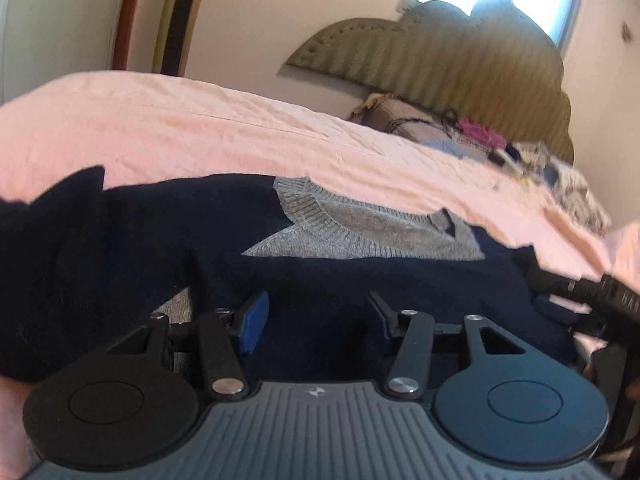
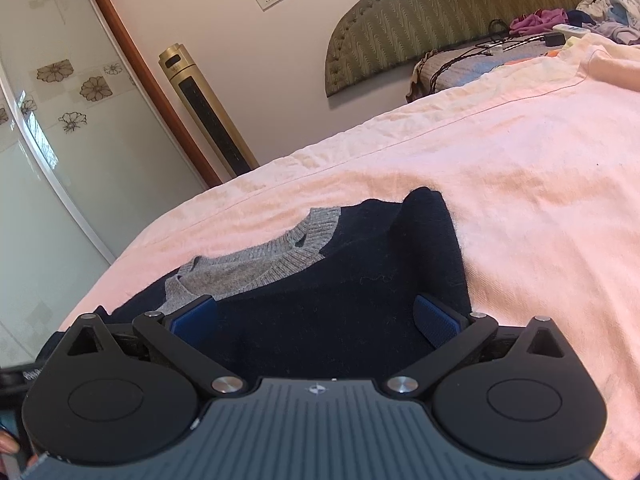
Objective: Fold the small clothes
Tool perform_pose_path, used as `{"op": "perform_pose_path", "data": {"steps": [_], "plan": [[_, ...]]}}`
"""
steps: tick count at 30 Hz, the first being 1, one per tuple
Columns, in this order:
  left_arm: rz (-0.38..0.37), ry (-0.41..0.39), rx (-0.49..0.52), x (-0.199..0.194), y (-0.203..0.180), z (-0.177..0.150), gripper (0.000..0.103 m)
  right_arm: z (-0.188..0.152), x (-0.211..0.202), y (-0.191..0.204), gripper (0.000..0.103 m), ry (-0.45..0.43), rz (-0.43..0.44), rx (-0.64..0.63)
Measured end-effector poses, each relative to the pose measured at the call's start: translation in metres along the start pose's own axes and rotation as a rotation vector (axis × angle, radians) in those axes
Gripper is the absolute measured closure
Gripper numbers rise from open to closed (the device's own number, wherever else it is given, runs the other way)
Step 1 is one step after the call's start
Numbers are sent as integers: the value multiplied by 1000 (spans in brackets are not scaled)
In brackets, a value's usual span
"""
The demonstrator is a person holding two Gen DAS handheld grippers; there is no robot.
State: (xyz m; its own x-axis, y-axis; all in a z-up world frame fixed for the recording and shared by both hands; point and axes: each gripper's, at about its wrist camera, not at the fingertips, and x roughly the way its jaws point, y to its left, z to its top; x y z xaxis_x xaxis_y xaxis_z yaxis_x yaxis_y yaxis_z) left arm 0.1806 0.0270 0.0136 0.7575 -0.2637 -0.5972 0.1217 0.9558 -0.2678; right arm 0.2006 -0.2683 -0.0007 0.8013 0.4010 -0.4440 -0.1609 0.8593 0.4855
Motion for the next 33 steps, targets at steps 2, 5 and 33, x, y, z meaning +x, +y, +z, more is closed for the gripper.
{"op": "perform_pose_path", "data": {"steps": [2,5,33], "plan": [[22,0,31,-6,-4,0,51,0,-2,-5,0,-7,18,26],[-12,-80,-4,-40,20,-6,50,0,-2,-6,0,-10,25,36],[289,-347,-980,-143,304,-18,35,1,-4,-11,0,-21,50,66]]}}
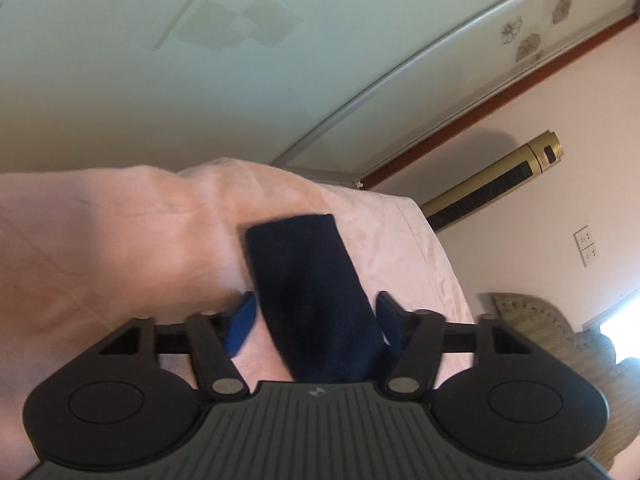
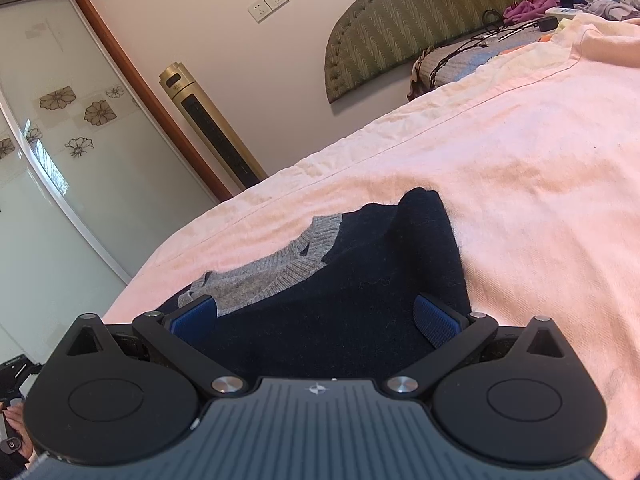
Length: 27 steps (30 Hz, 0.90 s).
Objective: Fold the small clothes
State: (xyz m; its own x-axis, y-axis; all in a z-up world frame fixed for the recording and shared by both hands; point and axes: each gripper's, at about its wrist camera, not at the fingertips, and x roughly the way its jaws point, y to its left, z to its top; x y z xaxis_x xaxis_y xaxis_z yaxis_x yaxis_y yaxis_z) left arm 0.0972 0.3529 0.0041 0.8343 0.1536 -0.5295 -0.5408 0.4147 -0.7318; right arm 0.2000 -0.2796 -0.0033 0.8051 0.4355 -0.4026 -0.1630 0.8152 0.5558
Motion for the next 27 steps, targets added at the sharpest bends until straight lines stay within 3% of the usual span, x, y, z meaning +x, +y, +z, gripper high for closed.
{"op": "perform_pose_path", "data": {"steps": [3,6,8,9,11,14,17,19,20,23,25,27], "plan": [[11,-6,0,5,-1,-1,35,0,-1,-1,0,-2,3,4],[25,-20,89,22,-13,-1,36,-1,-1,-1,0,-3,5,6],[78,-42,178,31,-23,-2,61,-1,-1,-1,0,-4,7,9],[108,-33,198,36,-26,-3,88,-1,-1,-1,0,-4,7,10],[127,-37,208,37,-27,-4,96,-1,-2,-2,0,-4,8,10],[133,-132,330,20,-56,-18,98,0,-2,-3,0,-7,13,18],[-24,-155,490,-6,-111,-57,98,-1,-3,-3,0,-11,16,26],[-149,-139,681,-24,-156,-108,98,-1,-3,-4,0,-12,19,31],[-220,-108,765,-31,-175,-138,98,-1,-3,-4,0,-13,21,35],[-405,112,906,-36,-206,-225,97,0,-3,-5,0,-14,26,42],[-431,255,1005,-27,-212,-282,97,0,-3,-6,0,-15,28,45],[-435,459,1077,-14,-212,-323,96,0,-3,-7,0,-16,32,50]]}}
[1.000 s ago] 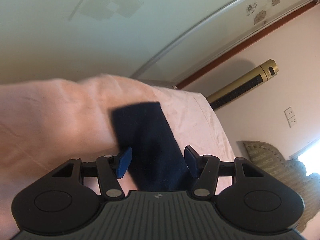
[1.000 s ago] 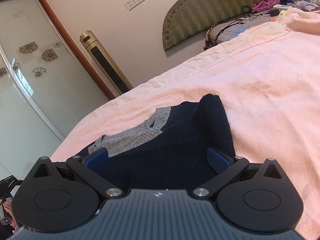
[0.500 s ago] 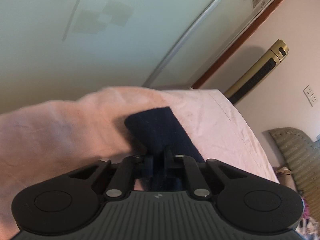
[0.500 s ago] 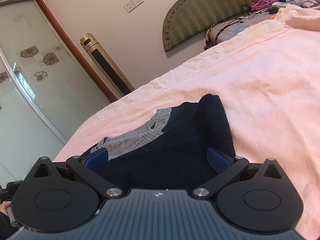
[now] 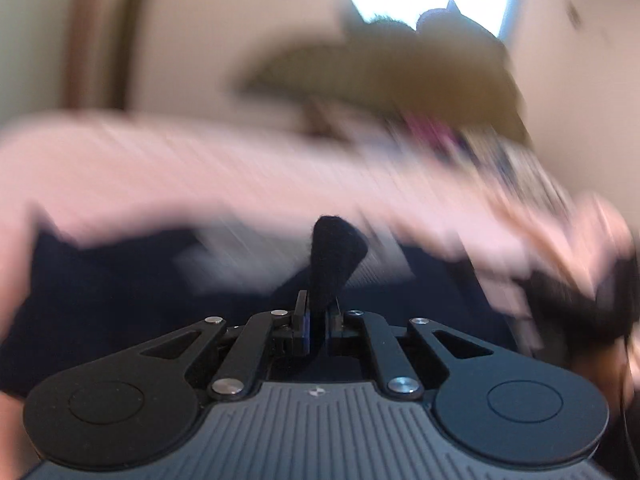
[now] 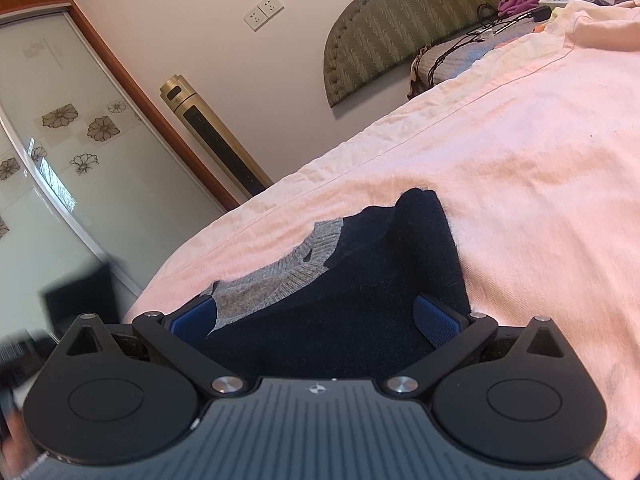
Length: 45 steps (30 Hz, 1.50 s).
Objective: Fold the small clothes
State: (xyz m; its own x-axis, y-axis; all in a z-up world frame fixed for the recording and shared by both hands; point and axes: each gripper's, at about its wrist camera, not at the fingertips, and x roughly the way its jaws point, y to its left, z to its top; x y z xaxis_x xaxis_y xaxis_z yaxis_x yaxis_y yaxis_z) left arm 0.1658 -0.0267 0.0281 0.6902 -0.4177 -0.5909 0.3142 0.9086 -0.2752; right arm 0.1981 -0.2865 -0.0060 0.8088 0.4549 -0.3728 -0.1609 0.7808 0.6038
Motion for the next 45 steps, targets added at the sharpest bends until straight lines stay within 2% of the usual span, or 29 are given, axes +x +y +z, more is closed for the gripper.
{"op": "perform_pose_path", "data": {"steps": [1,2,3,4,5,7,8,9,12,13,16,18,19,21,22,24,28,29,30,31,34,38,42,45], "plan": [[-2,54,16,8,-7,-7,95,0,0,0,0,0,1,1],[16,51,36,4,-14,-13,94,0,-1,-1,0,0,2,2],[16,34,50,-3,-14,-16,88,0,0,-1,0,1,3,2],[-5,30,46,-12,-13,-17,76,0,0,-1,0,1,2,2],[-28,23,26,-21,-12,-18,69,0,0,-1,0,1,3,2],[-37,-20,-24,-46,-4,-27,26,0,0,-1,0,1,5,5],[-26,-51,-42,-57,-2,-30,20,0,0,-1,0,2,5,4],[-18,-75,-58,-68,2,-38,17,0,0,-1,0,4,1,0],[-1,-77,-96,-79,20,-57,17,5,1,17,0,56,-72,-68],[15,-83,-98,-81,25,-63,17,7,-1,24,0,72,-87,-46],[49,-79,-138,-77,40,-74,17,11,-8,50,0,134,88,47],[21,-106,-168,-79,45,-75,15,8,0,71,1,207,120,26],[23,-102,-167,-79,45,-75,15,6,8,79,4,262,122,17],[27,-97,-157,-78,45,-75,15,0,27,88,22,365,116,16],[24,-98,-158,-78,45,-76,14,-4,37,91,25,405,92,12],[15,-102,-171,-76,47,-75,14,-10,52,94,33,445,40,-11],[5,-108,-187,-75,49,-76,14,-16,57,101,35,441,30,-36],[4,-109,-188,-78,48,-78,14,-16,59,101,50,452,30,-41],[2,-109,-189,-77,49,-79,13,-17,62,103,82,472,13,-57],[-1,-110,-192,-77,50,-78,13,-18,66,103,91,480,-20,-73],[-6,-113,-201,-78,52,-79,13,-13,58,108,92,455,-12,-129],[-10,-114,-204,-78,54,-81,13,25,30,107,95,363,39,-144],[-13,-114,-205,-78,54,-80,11,48,15,58,95,338,-120,-136],[-17,-114,-204,-78,55,-80,10,44,7,29,95,354,-157,-99]]}}
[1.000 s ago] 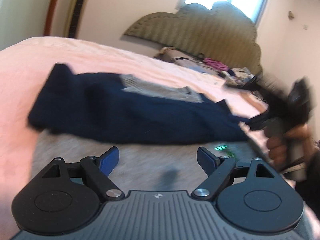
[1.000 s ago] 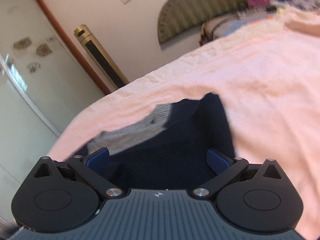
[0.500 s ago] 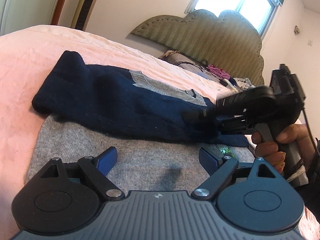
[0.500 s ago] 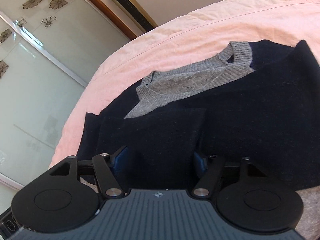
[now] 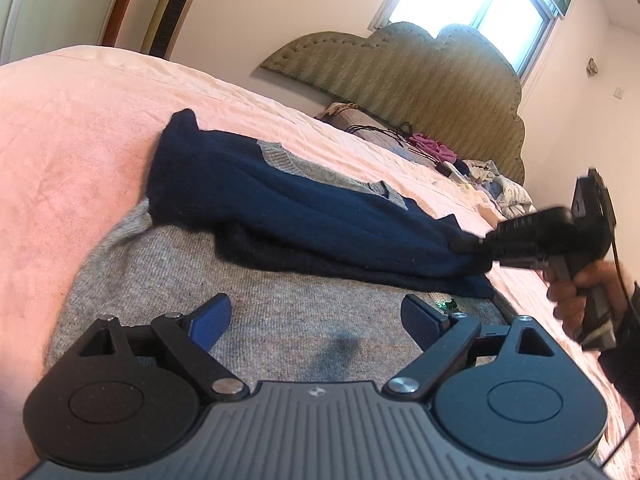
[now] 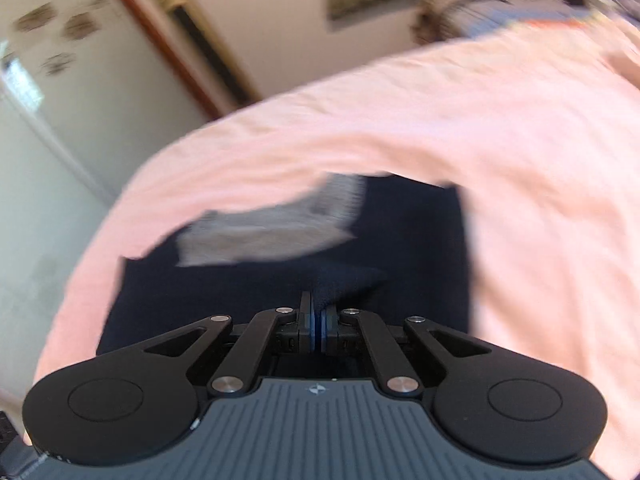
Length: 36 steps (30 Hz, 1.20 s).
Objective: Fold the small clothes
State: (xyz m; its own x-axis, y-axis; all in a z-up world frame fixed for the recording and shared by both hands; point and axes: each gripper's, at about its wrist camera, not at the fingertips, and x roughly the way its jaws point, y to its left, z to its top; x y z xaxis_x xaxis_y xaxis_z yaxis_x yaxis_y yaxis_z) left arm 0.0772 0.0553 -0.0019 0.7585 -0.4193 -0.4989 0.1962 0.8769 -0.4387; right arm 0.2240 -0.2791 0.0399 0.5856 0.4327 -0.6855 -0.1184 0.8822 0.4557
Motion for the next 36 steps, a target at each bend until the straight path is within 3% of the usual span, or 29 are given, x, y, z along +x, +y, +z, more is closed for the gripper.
{"op": "perform_pose_path", "data": {"steps": [3,7,10,11,12,13,14,17,19,20,22,26,27,29,30,31,32,35,36], "plan": [[0,1,4,0,0,0,9,-10,-1,4,95,5,10,-50],[3,3,11,1,0,1,9,0,0,0,95,-29,33,-17],[7,4,15,1,-1,1,9,-3,12,-10,93,4,-17,0],[11,0,16,0,-2,1,9,-5,7,-13,85,-19,11,16],[22,-8,19,-3,-3,2,9,-6,0,-17,65,-41,43,46],[37,-20,31,-8,-5,4,9,-8,-8,-20,52,-76,72,68],[51,-36,45,-13,-7,8,9,-8,-18,-22,30,-119,94,76],[38,-155,43,-37,-5,32,9,-4,-35,-30,28,-174,77,74],[123,-232,34,-39,3,58,9,1,-35,-36,28,-165,28,58],[182,-229,25,-30,10,72,9,4,-31,-38,28,-154,4,52],[242,-124,17,6,30,97,9,8,-21,-42,28,-130,-11,56],[339,29,58,68,53,113,10,14,4,-37,28,-97,-7,44],[355,41,50,76,56,114,14,14,10,-35,28,-86,0,40],[342,76,1,88,63,113,56,14,19,-29,28,-66,-3,-1],[392,68,28,90,60,113,92,13,22,-25,36,-69,-17,-39],[417,83,47,93,58,115,98,13,23,-21,47,-61,-33,-69],[426,81,54,93,57,116,98,15,24,-20,82,-48,-51,-85],[487,0,176,85,41,116,99,15,9,-19,86,-88,-22,-114],[501,25,215,91,40,112,99,13,6,-21,86,-97,-11,-108]]}}
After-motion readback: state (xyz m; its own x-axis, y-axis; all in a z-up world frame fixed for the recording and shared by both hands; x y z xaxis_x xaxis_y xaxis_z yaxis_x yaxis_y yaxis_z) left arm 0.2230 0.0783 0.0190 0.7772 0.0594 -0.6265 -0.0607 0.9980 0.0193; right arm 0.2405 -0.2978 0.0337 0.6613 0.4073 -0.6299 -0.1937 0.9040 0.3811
